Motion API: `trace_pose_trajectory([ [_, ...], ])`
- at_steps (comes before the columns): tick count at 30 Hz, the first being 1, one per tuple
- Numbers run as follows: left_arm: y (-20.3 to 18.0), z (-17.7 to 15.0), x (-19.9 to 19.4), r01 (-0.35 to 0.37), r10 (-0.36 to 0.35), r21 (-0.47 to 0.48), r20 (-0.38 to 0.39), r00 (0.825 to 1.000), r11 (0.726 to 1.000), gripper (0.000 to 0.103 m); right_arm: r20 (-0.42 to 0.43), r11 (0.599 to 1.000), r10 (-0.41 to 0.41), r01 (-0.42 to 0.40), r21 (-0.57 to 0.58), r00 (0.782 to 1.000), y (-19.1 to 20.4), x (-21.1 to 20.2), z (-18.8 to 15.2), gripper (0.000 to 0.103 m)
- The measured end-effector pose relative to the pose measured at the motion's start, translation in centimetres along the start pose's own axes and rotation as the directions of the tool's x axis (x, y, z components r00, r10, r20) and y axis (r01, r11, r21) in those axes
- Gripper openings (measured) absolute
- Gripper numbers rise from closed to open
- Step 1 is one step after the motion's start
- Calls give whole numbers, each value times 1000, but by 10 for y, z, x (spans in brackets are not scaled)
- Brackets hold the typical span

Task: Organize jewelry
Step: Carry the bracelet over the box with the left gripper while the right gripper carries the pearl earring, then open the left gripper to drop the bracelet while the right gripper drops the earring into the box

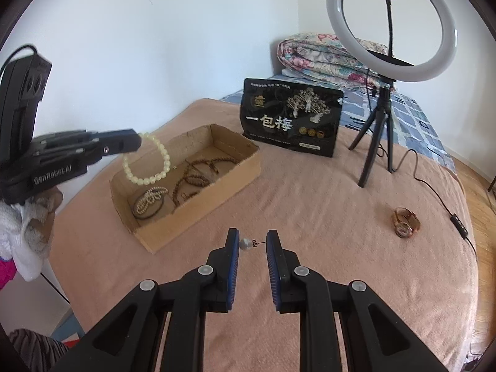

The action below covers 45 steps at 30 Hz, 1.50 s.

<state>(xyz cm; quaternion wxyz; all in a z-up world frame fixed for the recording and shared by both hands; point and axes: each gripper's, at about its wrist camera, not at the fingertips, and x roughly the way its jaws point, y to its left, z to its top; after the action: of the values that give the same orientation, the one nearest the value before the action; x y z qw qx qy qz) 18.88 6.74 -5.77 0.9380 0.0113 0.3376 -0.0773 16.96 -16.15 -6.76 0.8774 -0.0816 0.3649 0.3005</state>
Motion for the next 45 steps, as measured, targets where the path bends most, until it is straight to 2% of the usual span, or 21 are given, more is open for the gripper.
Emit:
trace_pose_trajectory([
  [6, 21, -8, -5, -35, 35, -1, -1, 999, 999, 5, 9, 1000, 18, -17, -25, 1000, 17, 13, 21, 16],
  [19, 59, -24, 0, -67, 66, -55, -24, 998, 996, 5, 2, 996, 56, -56, -65, 998, 47, 54, 56, 16],
  [28, 69, -33, 12, -98, 95, -67, -40, 995, 993, 5, -8, 995, 54, -54, -86, 999, 67, 78, 71, 16],
  [45, 82, -40, 23, -105, 99, -94, -65, 993, 990, 5, -34, 997, 39, -41, -63, 999, 85, 119, 87, 17],
])
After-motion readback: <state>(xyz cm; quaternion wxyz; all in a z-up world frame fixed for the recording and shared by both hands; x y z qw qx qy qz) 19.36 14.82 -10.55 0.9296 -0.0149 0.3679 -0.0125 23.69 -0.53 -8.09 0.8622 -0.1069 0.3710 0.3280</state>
